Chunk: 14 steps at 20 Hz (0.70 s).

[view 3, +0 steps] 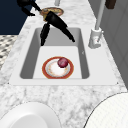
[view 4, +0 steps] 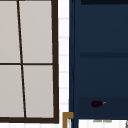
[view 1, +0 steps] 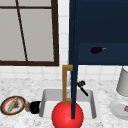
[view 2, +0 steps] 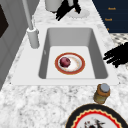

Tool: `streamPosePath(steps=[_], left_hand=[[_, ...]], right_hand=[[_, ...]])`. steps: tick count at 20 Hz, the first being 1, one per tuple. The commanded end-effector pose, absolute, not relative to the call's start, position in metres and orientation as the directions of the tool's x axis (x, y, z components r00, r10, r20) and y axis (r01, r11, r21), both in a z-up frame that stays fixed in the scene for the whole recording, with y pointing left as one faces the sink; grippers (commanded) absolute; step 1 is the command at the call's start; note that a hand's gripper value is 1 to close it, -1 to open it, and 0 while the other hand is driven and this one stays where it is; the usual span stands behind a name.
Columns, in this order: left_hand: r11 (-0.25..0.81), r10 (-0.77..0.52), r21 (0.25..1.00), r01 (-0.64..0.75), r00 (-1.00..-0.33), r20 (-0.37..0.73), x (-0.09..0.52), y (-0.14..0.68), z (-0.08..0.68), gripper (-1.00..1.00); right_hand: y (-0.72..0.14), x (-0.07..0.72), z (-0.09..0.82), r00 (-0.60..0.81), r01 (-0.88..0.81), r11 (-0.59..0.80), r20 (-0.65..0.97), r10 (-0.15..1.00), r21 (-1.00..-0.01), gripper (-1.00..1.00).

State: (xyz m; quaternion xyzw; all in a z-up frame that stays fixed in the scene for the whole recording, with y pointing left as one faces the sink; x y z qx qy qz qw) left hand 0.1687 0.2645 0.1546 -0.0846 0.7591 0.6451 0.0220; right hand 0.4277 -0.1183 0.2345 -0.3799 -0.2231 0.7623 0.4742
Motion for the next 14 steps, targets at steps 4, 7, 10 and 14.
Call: streamPosePath(steps=[4,7,10,14], left_hand=[[0.153,-0.1,0.976,-0.157,-0.985,-0.143,0.169,0.265,0.155,0.0],[0.153,-0.1,0.976,-0.157,-0.985,-0.143,0.169,0.265,0.155,0.0],[0.153,-0.1,0.976,-0.157,-0.985,-0.143,0.169,0.265,0.155,0.0],[0.153,-0.1,0.976,-0.157,-0.985,-0.143,0.169,0.265,0.155,0.0]], right_hand=[[-0.1,0.377,0.217,-0.249,-0.528,-0.324,-0.222,0.943,-0.785,-1.0],[-0.091,0.355,0.209,-0.25,-0.52,-0.286,-0.177,0.952,-0.805,-1.0],[-0.082,0.334,0.201,-0.245,-0.507,-0.244,-0.134,0.96,-0.827,-1.0],[-0.069,0.306,0.191,-0.251,-0.498,-0.193,-0.073,0.965,-0.845,-1.0]])
